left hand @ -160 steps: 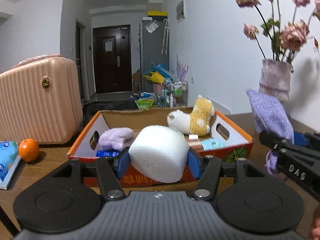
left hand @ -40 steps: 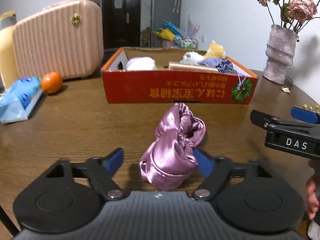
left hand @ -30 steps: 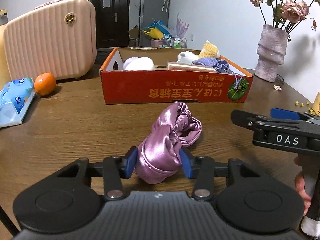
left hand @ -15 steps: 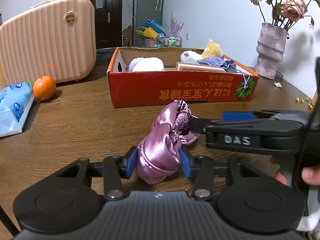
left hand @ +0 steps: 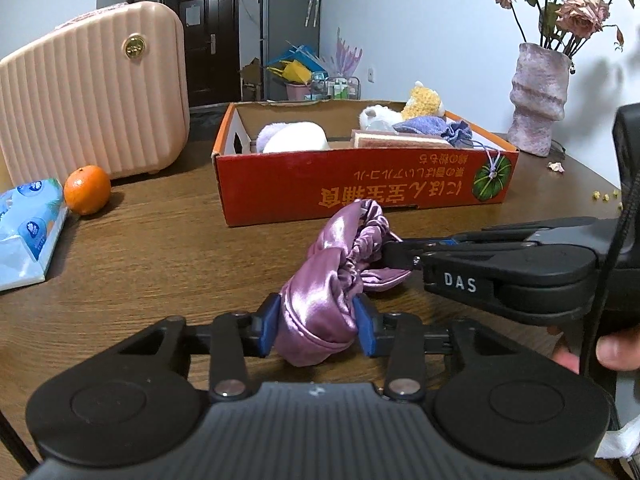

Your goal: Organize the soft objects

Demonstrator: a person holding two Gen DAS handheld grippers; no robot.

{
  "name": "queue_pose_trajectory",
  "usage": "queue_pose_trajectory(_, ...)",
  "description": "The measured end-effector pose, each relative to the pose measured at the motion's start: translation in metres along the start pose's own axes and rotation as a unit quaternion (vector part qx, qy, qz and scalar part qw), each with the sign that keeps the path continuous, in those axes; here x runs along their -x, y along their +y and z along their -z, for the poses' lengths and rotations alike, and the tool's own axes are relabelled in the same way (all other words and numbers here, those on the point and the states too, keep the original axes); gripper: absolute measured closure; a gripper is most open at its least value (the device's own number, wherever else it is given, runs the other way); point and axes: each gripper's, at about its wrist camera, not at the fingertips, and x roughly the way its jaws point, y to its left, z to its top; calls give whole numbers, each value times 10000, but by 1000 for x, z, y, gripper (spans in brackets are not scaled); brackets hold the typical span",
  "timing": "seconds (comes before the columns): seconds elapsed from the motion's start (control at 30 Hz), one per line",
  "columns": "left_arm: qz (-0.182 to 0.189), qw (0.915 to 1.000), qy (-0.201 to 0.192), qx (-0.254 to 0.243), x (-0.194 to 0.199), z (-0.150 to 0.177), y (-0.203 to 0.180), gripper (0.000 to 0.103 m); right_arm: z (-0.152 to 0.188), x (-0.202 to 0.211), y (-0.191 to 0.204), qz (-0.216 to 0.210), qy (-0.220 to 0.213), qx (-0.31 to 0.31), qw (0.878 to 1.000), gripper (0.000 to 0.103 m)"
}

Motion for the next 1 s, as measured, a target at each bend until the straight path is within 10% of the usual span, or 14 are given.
queue_pose_trajectory(1.0,-160,9898,-1403,-182,28,-40,-16,78,-27,52,-10,442,-2005,694,9762,98)
